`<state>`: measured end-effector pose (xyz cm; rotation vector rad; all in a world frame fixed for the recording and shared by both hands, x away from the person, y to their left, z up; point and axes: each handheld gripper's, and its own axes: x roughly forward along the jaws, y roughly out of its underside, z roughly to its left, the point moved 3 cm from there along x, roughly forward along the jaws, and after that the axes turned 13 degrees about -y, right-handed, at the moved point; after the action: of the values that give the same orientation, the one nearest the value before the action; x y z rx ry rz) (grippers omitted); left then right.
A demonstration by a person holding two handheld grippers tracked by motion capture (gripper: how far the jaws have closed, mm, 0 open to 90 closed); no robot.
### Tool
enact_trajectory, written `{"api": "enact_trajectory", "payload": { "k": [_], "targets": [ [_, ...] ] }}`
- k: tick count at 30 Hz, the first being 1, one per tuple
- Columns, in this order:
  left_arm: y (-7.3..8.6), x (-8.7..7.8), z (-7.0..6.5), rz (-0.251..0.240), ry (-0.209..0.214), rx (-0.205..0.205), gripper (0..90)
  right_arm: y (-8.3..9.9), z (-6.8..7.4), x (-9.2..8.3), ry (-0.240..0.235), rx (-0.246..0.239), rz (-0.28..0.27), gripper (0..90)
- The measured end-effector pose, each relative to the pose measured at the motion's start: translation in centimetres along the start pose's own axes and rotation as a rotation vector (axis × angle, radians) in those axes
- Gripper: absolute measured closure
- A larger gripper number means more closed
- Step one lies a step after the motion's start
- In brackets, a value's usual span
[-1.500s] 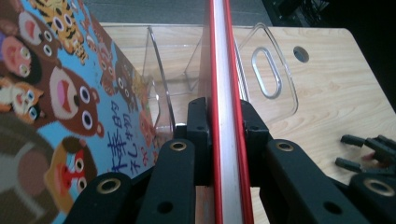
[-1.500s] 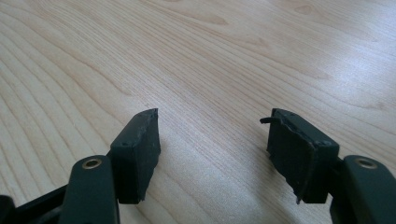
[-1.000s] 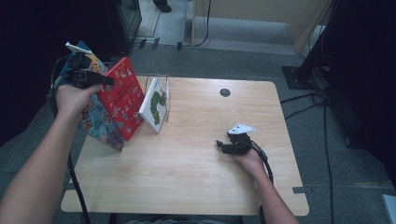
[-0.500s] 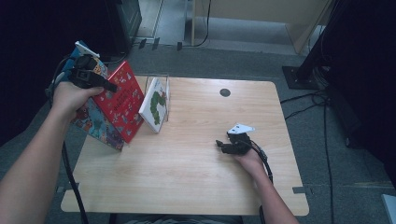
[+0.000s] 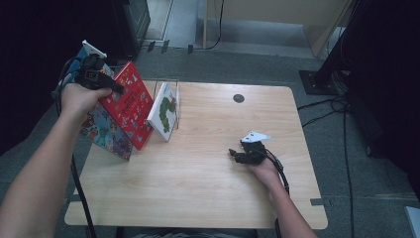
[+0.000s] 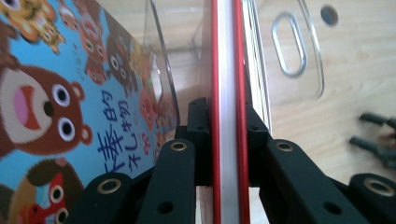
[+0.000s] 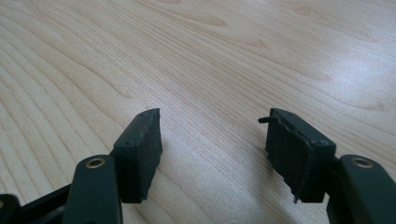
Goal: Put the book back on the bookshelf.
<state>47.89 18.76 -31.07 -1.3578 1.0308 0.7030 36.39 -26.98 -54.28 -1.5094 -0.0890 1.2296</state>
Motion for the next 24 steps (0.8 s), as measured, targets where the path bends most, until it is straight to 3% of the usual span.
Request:
{"api": "enact_trajectory", "payload": {
  "k": [8,15,24],
  "targets": [
    [-1.1,1.2,0.4,-0.028,-0.022,-0.057,79.8,0.0,0.0,0.0,-0.001,-0.002,0.0,36.3],
    [-1.8,1.4,0.8,-0.045,0.008,-0.114,79.8,0.0,0.0,0.0,0.0,-0.001,-0.001,36.3],
    [-2.2,0.7,0.8,-0.091,0.018,-0.126,79.7,0.0,0.1,0.0,0.009,0.001,-0.002,36.4]
  ]
}}
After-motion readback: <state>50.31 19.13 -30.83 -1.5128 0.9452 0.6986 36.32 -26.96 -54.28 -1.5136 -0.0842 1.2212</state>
